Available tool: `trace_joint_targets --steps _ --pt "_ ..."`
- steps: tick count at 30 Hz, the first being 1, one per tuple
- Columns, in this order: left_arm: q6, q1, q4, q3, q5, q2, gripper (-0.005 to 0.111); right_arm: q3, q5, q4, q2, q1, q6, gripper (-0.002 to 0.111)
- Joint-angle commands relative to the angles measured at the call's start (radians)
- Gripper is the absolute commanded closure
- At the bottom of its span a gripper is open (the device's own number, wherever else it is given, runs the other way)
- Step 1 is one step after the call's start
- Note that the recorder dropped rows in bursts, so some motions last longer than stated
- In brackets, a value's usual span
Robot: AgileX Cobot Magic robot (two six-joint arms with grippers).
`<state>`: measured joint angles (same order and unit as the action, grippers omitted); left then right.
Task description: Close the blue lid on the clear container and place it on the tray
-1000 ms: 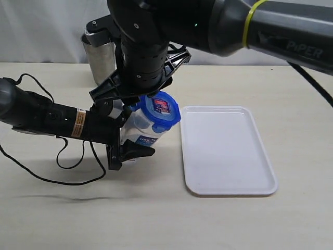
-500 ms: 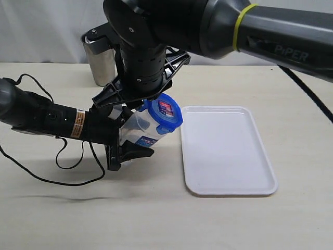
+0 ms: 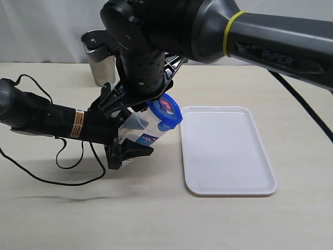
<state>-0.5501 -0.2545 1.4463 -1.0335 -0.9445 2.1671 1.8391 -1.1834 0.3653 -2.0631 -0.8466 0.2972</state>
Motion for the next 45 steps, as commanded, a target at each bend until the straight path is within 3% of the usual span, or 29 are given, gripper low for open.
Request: trace_joint_targets --steps 1,7,14,23,35,45 --pt "0.018 -0.003 -0.025 -0.003 -0.116 -0.013 0.107 0.019 -0.036 -0.08 -0.052 -0.016 -0.059 0.075" --pt "0.02 -0.003 -0.025 -0.003 -0.118 -0.013 0.107 0.055 -0.025 -0.08 -0.01 -0.016 -0.104 0.073" --pt "0.02 -0.003 -0.025 -0.003 -0.116 -0.013 0.107 0.055 -0.015 -0.08 0.101 -0.016 -0.136 0.06" --pt "0.02 -0.003 -0.018 -0.003 -0.112 -0.013 0.107 0.018 0.002 -0.075 0.244 -0.016 -0.143 0.064" --pt "0.022 -0.003 -0.028 -0.003 -0.133 -0.013 0.107 -0.494 0.435 -0.028 0.622 -0.016 -0.134 0.103" --pt "0.026 -0.003 -0.032 -0.003 -0.142 -0.013 0.107 -0.879 0.706 -0.005 0.906 -0.016 -0.125 0.103"
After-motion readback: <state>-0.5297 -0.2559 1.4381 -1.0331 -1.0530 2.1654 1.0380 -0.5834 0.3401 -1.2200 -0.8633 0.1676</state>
